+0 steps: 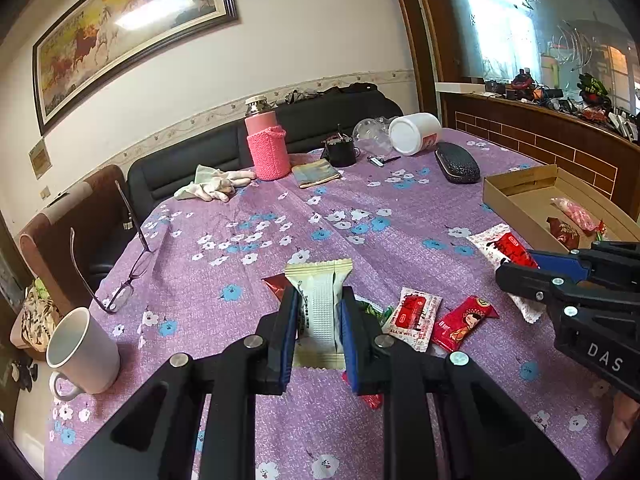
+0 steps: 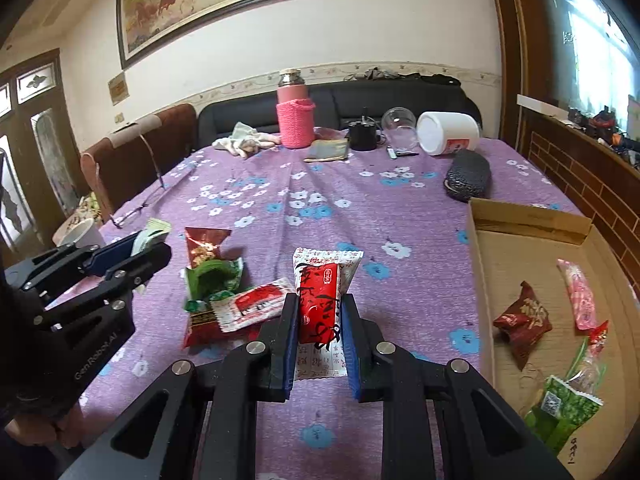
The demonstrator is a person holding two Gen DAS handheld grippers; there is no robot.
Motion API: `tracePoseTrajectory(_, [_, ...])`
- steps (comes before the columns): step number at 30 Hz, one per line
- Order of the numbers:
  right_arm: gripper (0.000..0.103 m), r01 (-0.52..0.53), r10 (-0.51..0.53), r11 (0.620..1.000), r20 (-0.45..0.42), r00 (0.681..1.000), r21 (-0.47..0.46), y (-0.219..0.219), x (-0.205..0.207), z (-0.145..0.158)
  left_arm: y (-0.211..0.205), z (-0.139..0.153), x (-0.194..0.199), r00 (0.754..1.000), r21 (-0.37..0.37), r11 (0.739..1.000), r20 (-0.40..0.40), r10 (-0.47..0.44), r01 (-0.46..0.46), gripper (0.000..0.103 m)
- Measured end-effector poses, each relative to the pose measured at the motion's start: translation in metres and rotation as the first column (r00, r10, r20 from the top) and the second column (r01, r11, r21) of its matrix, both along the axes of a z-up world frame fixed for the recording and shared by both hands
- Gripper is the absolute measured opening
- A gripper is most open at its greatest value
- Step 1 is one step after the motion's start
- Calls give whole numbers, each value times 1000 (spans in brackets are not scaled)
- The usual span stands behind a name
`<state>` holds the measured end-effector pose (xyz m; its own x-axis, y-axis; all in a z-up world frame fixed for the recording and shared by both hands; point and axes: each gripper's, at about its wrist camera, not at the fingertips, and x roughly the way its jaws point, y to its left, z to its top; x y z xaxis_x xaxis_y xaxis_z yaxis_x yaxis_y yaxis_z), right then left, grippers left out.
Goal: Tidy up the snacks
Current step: 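Carry the white bar to the tray while the right tool carries the red-and-white packet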
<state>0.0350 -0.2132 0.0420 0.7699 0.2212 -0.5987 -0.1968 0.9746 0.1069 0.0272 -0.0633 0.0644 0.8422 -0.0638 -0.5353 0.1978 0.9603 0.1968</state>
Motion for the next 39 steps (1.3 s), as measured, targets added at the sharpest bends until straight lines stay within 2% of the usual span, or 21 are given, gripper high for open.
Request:
tracePoseTrajectory(7, [21,46,-46,999,-5,999,-22,-5,3,1,-4,-4,1,1000,23,1000,0,-6,6,20])
tracePoseTrajectory(12, [21,97,-95,992,34,995,-78,-5,0,4,-5,-5,2,1000,22,1000,-4,-11,11,20])
tracePoseTrajectory(22, [21,131,-122,982,73,990,-139,-2,-4,8,-7,-6,3,1000,12,1000,-11,-21,21,20])
tracePoseTrajectory(29, [21,136,-126,981,79,989,-140,-3,-5,10,-5,-6,5,1000,5,1000,-21,-19,19,20])
tracePoseTrajectory(32, [21,131,-122,985,81,989,-116,-6,-6,12,-4,-6,4,999,-9,1000,-28,-26,26,20])
tracePoseTrajectory(34, [21,128,-123,990,77,989,-66,-14,-6,16,-2,-4,4,998,-39,998,-37,-41,40,20])
tracePoseTrajectory(37, [21,125,-127,991,51,991,55,-33,-3,18,4,-1,3,995,-117,991,-54,-79,72,20])
tracePoseTrajectory(39, [21,152,-157,985,52,986,84,-42,-3,20,8,1,4,994,-162,984,-63,-87,76,19])
